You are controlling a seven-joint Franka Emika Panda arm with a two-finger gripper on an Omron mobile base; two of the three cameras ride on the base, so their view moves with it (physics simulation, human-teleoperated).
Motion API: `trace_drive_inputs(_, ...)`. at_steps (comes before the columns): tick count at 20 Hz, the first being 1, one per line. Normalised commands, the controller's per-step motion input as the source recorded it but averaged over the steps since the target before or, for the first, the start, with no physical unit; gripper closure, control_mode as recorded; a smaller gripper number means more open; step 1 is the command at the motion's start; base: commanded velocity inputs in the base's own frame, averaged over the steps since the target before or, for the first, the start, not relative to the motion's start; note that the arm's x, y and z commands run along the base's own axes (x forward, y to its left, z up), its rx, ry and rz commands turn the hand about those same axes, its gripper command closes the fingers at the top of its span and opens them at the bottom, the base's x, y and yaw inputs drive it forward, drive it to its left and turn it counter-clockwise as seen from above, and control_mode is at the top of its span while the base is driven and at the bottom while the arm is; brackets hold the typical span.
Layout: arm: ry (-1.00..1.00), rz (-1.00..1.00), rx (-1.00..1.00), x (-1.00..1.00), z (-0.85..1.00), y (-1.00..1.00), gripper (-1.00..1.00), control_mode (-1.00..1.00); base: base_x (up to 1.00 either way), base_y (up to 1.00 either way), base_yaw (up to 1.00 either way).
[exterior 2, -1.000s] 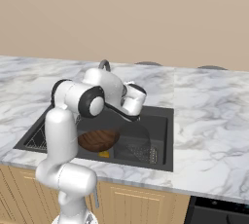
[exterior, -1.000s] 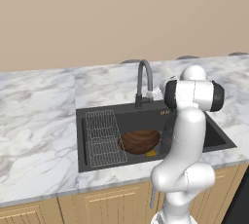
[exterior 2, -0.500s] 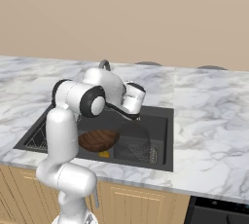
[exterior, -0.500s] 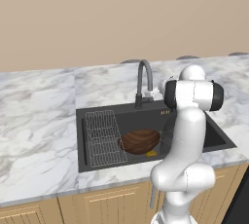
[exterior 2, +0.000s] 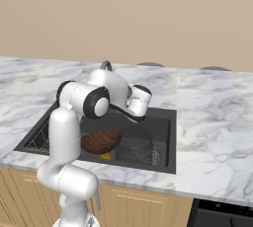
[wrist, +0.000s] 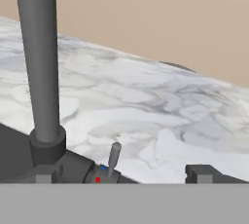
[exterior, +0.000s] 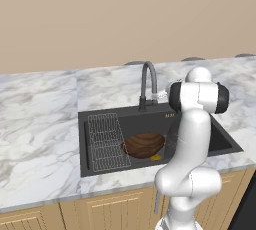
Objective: Pick the jar and bowl and place them in the sink. Then turn on the water.
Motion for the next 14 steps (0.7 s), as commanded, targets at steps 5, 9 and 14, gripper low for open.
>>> trace_drive_inputs(5, -0.06, 0.00, 0.17, -0.05, 0.00, -0.64, -1.00, -1.00, 0.00, 0.00, 0.00)
trace_drive_inputs(9, -0.03, 0.05, 0.07, -0.07, -0.11, -0.26, -1.00, -1.00, 0.00, 0.00, 0.00)
trace_drive_inputs(14, 0.00, 0.14, 0.00, 0.00, -0.38, 0.00, -1.00, -1.00, 0.00, 0.00, 0.00)
